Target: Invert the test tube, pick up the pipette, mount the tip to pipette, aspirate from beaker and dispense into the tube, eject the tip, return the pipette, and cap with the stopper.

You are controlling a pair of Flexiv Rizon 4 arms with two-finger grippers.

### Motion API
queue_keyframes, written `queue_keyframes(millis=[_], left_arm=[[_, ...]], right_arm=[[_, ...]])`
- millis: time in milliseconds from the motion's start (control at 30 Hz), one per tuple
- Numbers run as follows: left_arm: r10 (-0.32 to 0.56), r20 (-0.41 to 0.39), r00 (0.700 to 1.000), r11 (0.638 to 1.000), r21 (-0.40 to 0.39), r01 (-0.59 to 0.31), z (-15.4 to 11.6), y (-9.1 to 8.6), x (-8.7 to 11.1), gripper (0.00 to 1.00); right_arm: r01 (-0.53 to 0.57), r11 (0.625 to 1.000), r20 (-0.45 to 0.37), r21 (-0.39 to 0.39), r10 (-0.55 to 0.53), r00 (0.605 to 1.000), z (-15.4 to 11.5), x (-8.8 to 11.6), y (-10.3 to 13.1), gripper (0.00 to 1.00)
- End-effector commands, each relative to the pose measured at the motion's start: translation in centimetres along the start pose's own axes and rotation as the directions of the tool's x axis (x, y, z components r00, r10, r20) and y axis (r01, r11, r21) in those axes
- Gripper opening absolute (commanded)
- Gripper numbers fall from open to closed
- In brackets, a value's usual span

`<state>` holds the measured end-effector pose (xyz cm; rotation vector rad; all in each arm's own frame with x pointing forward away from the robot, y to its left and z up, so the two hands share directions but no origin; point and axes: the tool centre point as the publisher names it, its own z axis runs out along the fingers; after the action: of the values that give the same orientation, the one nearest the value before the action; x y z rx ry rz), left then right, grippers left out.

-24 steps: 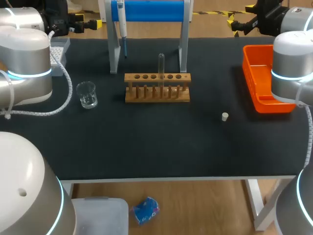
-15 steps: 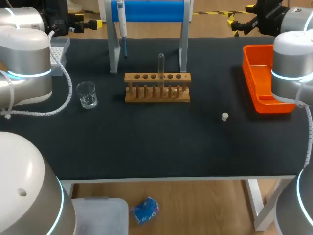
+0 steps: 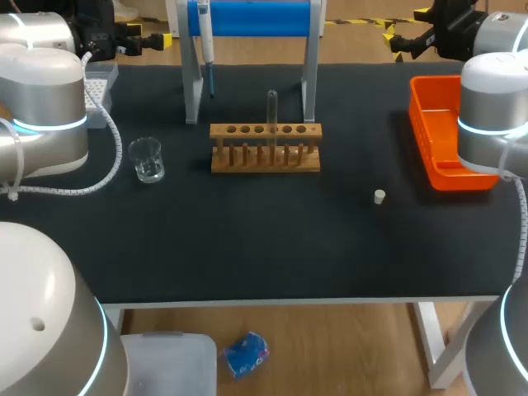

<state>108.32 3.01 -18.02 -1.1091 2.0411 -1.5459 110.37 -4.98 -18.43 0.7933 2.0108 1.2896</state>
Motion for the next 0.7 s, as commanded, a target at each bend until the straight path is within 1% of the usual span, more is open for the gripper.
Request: queue_keyframes(millis=[33, 67, 133, 200, 233, 300, 333, 400, 467, 500, 567, 600, 633, 700], left_arm=[[0.001, 0.002, 1.0, 1.0, 0.004, -0.001, 0.0, 0.1, 0.0, 1.0], [0.057, -0.015, 0.998, 0.998, 0.005, -0.057, -0.1, -0.2, 0.5, 1.0], [0.09, -0.083, 0.993, 0.996, 0.028, -0.088, -0.4, -0.6, 1.6, 1.0], [0.149, -0.136, 0.98, 0.989, 0.04, -0.144, -0.7, -0.6, 2.7, 1.0], [0.155, -0.167, 0.974, 0.988, 0.045, -0.149, -0.8, -0.5, 3.2, 1.0], [0.2, -0.209, 0.957, 0.98, 0.053, -0.193, -1.2, -0.3, 4.2, 1.0], [0.205, -0.239, 0.949, 0.979, 0.053, -0.198, -1.3, -0.1, 4.7, 1.0], [0.24, -0.269, 0.933, 0.971, 0.058, -0.233, -1.7, 0.3, 5.6, 1.0], [0.25, -0.309, 0.918, 0.968, 0.068, -0.241, -1.9, 0.7, 6.3, 1.0], [0.265, -0.319, 0.91, 0.964, 0.072, -0.256, -2.1, 0.9, 6.7, 1.0], [0.276, -0.374, 0.885, 0.961, 0.095, -0.26, -2.5, 1.2, 7.6, 1.0], [0.284, -0.399, 0.872, 0.959, 0.1, -0.266, -2.8, 1.3, 8.0, 1.0], [0.293, -0.436, 0.851, 0.956, 0.109, -0.273, -3.1, 1.5, 8.5, 1.0], [0.293, -0.436, 0.851, 0.956, 0.109, -0.273, -3.1, 1.5, 8.5, 1.0]], right_arm=[[0.0, 1.0, -0.001, 0.001, 0.0, 1.0, 0.0, 0.0, 0.0, 1.0], [-0.002, 1.0, -0.026, -0.016, 0.001, 1.0, -0.3, 0.2, 0.4, 1.0], [0.011, 0.999, -0.079, -0.05, -0.015, 0.997, -1.1, 0.7, 1.1, 1.0], [0.011, 0.997, -0.14, -0.079, -0.022, 0.99, -1.9, 1.4, 1.5, 1.0], [0.004, 0.995, -0.169, -0.096, -0.021, 0.985, -2.4, 1.8, 1.7, 1.0], [0.009, 0.992, -0.22, -0.128, -0.037, 0.975, -3.3, 2.5, 2.0, 1.0], [0.011, 0.99, -0.245, -0.142, -0.046, 0.968, -3.7, 2.9, 2.2, 1.0], [0.011, 0.984, -0.306, -0.176, -0.066, 0.95, -4.6, 3.8, 2.5, 1.0], [0.016, 0.979, -0.349, -0.203, -0.088, 0.933, -5.5, 4.6, 2.7, 1.0], [0.015, 0.976, -0.373, -0.216, -0.096, 0.923, -5.9, 4.9, 2.8, 1.0], [0.028, 0.967, -0.438, -0.252, -0.14, 0.888, -6.9, 5.7, 3.0, 1.0], [0.022, 0.961, -0.488, -0.277, -0.161, 0.858, -7.6, 6.1, 3.1, 1.0], [0.012, 0.954, -0.549, -0.301, -0.184, 0.815, -8.3, 6.4, 3.3, 1.0], [0.012, 0.954, -0.549, -0.301, -0.184, 0.815, -8.3, 6.4, 3.3, 1.0]])
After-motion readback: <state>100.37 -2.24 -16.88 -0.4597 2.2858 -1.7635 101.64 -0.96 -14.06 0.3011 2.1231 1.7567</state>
